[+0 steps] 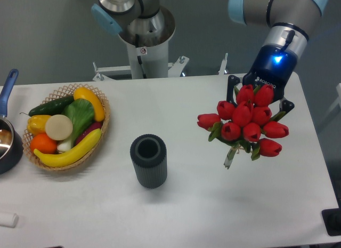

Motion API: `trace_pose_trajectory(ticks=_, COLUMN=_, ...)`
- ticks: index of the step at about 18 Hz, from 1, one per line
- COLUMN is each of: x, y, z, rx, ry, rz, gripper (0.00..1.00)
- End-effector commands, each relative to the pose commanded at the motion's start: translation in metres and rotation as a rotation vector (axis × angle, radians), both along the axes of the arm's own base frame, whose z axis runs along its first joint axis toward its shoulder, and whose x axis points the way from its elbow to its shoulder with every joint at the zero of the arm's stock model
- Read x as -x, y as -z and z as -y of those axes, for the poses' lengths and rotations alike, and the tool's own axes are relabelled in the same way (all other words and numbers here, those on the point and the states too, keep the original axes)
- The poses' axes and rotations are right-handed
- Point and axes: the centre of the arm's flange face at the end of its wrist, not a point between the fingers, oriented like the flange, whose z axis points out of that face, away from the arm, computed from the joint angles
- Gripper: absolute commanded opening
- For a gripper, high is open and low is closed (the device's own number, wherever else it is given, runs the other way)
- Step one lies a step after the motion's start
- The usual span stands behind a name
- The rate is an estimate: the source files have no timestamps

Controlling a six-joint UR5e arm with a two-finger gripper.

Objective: Place the flowers on the table
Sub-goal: 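Lower the held red tulip bunch toward the table beside the black vase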

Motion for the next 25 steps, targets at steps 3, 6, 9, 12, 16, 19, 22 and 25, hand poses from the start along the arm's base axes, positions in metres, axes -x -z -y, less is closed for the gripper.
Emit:
trace_pose_trajectory(ticks=3, x=-0.001, y=0.000, z=0.002, rx=0.073, ry=-0.031, rz=-0.036, gripper=0.45)
trace_pose_trajectory(ticks=6, x=0.000, y=0.002, z=0.002, rx=0.138, ry=-0.049, rz=-0.073, gripper=0.45)
trace_pose_trajectory(ticks=9, x=-0.006, y=0.011, z=-0.007, rx=0.226, ry=-0.047, rz=-0.120, gripper=0.45)
trace_pose_trajectory(ticks=12, x=-0.010, y=0.018, z=-0.013, rx=0.320, ry=-0.055, rz=-0.165, gripper=0.45)
trace_pose_trajectory(ticks=16, x=-0.020, y=0.034, z=-0.029, rx=0.456, ry=-0.030, rz=-0.239, gripper=0.45)
trace_pose_trajectory(ticks=19, x=-0.024, y=0.048, z=-0.035, rx=0.548, ry=-0.021, rz=-0.272, gripper=0.45)
trace_pose_trajectory(ticks=22, x=-0.024, y=0.064, z=-0.038, rx=0.640, ry=-0.009, rz=-0.304, gripper=0.45)
trace_pose_trajectory(ticks=25, x=-0.020, y=0.088, z=-0.045, rx=0.730, ry=0.037, rz=-0.343, gripper=0.44)
